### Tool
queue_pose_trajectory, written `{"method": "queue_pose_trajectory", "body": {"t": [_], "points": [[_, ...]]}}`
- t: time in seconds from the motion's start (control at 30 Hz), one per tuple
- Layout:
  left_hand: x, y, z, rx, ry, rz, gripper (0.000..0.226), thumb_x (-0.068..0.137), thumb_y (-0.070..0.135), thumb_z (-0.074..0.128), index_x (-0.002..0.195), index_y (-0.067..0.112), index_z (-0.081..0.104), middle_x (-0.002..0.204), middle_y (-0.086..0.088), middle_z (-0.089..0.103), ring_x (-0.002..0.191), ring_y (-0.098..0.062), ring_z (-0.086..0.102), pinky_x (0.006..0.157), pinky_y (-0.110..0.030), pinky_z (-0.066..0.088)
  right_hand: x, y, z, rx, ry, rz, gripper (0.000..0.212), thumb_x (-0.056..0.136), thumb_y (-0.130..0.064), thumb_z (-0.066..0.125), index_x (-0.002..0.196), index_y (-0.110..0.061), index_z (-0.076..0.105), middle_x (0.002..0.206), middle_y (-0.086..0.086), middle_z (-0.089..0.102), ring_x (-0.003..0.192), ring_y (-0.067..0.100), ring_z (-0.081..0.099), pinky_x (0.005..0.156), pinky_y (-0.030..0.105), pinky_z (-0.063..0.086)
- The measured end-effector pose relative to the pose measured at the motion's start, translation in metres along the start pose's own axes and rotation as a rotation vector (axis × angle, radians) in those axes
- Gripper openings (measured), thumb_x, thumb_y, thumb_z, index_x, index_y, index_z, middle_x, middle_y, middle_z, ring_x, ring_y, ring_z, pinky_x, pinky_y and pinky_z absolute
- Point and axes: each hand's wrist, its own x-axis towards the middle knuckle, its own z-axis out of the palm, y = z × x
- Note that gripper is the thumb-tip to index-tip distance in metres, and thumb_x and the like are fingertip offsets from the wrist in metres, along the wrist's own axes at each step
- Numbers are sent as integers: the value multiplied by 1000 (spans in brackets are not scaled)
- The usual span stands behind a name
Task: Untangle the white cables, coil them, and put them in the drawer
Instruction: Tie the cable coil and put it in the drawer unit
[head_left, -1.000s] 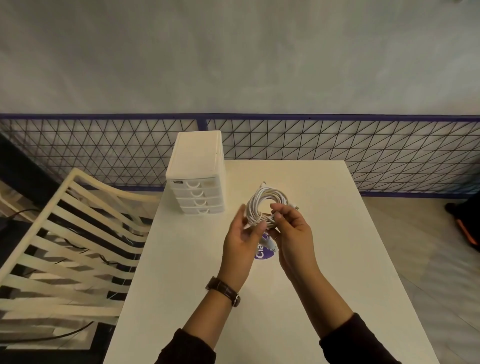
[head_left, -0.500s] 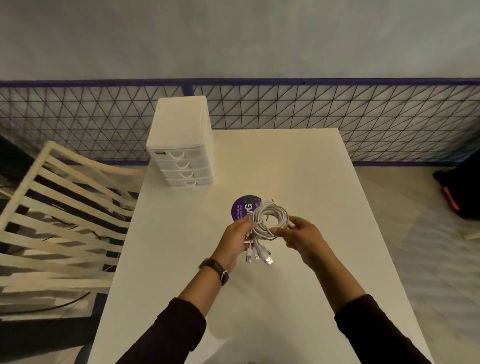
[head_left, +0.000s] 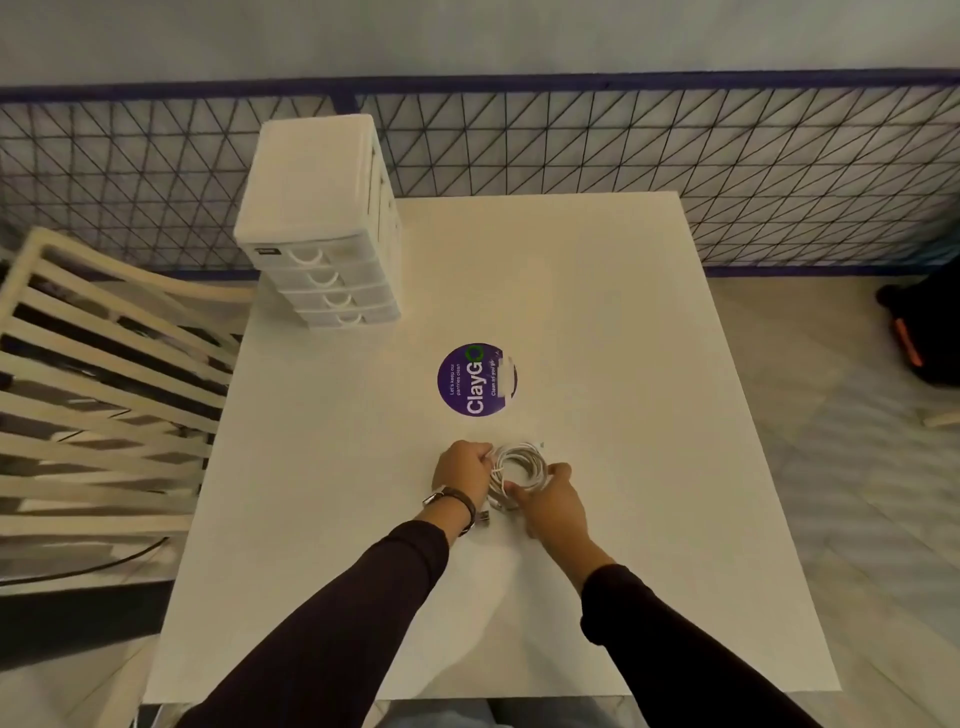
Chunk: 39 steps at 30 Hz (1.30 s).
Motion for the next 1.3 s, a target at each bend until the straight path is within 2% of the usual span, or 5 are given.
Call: {"method": "queue_pose_trajectory", "body": {"t": [0.2, 0.33, 0.73, 1.07, 1.3], "points": [[-8, 5, -25, 32, -27, 1, 34, 94, 15, 48, 127, 9, 57, 129, -12, 58, 120, -26, 53, 101, -32, 41, 4, -6, -17, -487, -73, -121, 89, 90, -61, 38, 148, -12, -8, 113, 10, 66, 98, 28, 64, 72, 30, 43], [-16, -5, -75, -68, 67, 62, 30, 94, 13, 51, 122, 12, 61, 128, -7, 58, 120, -20, 52, 96, -19, 35, 5, -32, -39, -537, 0, -248, 72, 95, -53, 33, 149, -13, 6, 85, 6, 62, 69, 22, 57, 49, 26, 35], [48, -16, -305, 75, 701, 518, 27, 86, 1, 51, 99, 14, 71, 105, -7, 62, 104, -26, 52, 89, -30, 42, 15, -169, 62, -614, -9, -597, 51, 96, -39, 42, 140, -18, 28, 105, 11, 67, 94, 32, 65, 76, 37, 49], [153, -11, -346, 339, 384, 416, 52, 95, 43, 40, 144, 29, 31, 156, -3, 16, 142, -28, 12, 115, -48, 14, 45, -247, 158, -743, -9, -736, 59, 95, -32, 44, 145, -14, 19, 133, 12, 47, 111, 33, 53, 87, 43, 44], [169, -28, -341, 574, 270, 422, 58, 95, 55, 21, 148, 33, 11, 159, -6, 1, 145, -28, -4, 116, -52, 2, 74, -269, 178, -819, 65, -666, 69, 96, -34, 42, 150, -13, 5, 132, 14, 47, 108, 33, 54, 84, 43, 45]]}}
